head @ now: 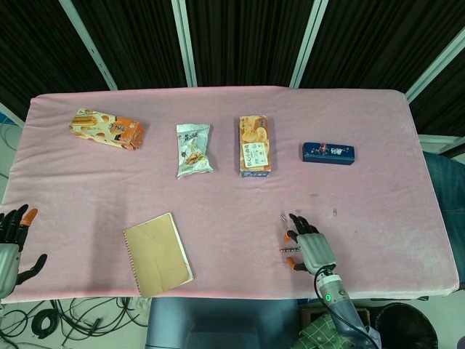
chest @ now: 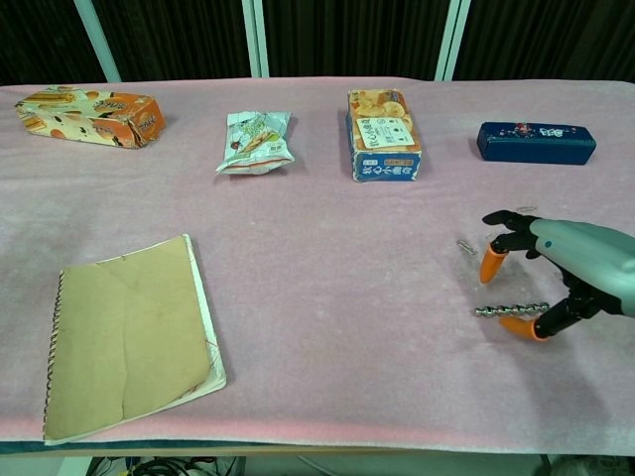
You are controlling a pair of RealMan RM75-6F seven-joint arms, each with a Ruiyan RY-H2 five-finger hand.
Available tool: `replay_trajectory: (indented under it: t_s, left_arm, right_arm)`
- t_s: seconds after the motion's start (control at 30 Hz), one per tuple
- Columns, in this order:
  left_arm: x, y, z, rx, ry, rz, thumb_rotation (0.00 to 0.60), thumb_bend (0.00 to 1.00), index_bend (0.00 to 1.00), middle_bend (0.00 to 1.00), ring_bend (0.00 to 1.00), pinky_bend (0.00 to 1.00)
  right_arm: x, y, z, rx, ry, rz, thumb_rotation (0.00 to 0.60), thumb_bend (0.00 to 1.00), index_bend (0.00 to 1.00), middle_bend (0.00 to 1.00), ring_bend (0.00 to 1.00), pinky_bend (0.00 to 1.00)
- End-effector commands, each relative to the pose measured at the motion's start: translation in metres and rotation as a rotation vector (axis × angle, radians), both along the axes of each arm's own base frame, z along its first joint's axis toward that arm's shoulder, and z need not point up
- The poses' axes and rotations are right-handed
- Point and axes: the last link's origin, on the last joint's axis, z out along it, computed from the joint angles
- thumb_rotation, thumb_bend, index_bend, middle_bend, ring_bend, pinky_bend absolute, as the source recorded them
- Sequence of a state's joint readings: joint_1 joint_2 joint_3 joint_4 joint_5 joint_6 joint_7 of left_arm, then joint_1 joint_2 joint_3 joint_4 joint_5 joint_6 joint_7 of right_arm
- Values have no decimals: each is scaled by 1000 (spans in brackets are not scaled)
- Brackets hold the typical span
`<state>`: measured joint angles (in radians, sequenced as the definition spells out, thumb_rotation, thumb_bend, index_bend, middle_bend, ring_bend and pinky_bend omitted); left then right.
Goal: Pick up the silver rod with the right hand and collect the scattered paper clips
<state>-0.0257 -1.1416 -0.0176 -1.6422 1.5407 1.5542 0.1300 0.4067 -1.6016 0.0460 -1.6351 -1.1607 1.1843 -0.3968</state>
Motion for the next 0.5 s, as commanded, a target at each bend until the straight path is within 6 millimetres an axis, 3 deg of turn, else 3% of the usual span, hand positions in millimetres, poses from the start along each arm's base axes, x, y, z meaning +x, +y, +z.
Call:
replay_trajectory:
  t_s: [0.03, 0.5]
  left_arm:
    - [0, 0, 0, 1, 1, 0, 600, 275, 12, 0, 0, 0]
    - [-1, 0, 1, 2, 2, 1, 600, 275, 11, 0, 0, 0]
  right_arm:
    - [-2, -1, -3, 8, -4, -14, 600, 217, 423, 0, 0, 187]
    - [0, -7, -12, 23, -34, -46, 600, 232, 495, 0, 0, 187]
